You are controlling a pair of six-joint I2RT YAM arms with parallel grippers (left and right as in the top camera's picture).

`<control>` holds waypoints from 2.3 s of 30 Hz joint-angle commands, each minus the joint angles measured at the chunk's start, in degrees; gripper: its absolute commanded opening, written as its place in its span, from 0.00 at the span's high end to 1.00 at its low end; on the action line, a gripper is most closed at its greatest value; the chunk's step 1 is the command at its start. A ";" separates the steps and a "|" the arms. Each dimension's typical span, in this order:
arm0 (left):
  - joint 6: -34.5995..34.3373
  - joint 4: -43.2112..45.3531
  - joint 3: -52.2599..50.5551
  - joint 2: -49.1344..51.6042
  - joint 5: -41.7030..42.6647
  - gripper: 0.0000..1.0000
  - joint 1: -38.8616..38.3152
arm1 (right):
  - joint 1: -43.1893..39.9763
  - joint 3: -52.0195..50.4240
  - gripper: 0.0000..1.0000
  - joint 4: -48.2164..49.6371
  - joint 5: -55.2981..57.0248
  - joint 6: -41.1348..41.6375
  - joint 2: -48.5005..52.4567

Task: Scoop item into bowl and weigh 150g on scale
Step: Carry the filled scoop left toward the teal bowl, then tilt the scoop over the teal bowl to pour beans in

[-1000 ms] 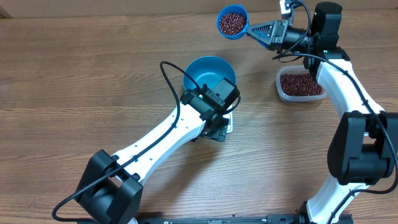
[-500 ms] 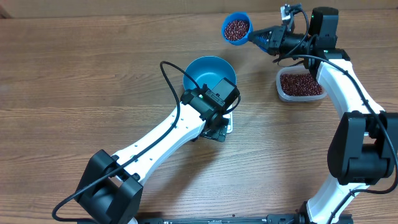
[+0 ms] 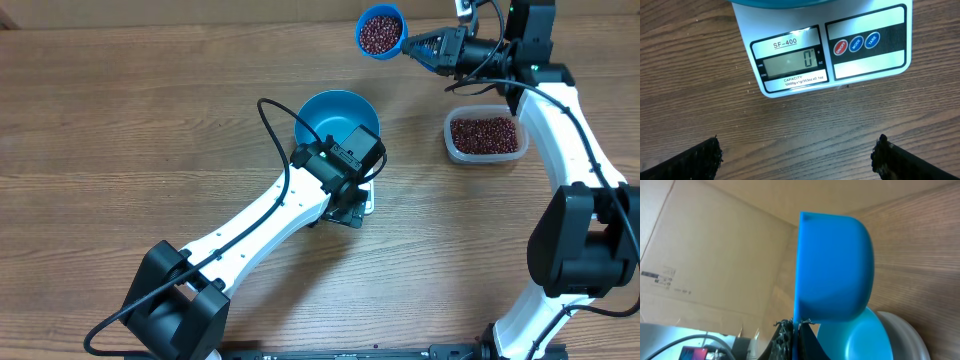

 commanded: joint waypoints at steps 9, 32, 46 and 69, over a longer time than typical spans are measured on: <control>-0.76 0.02 -0.28 -1.60 -0.98 0.00 0.22 | 0.57 7.54 0.96 -24.15 6.25 -19.91 -5.22; -0.76 0.02 -0.28 -1.60 -0.98 0.01 0.22 | 10.32 15.10 0.96 -41.55 25.05 -41.59 -5.22; -0.76 0.02 -0.28 -1.60 -0.98 0.00 0.22 | 20.11 16.00 0.96 -43.65 44.09 -55.87 -5.22; -0.76 0.02 -0.28 -1.60 -0.98 0.00 0.22 | 24.30 15.98 0.96 -44.76 49.70 -70.99 -5.22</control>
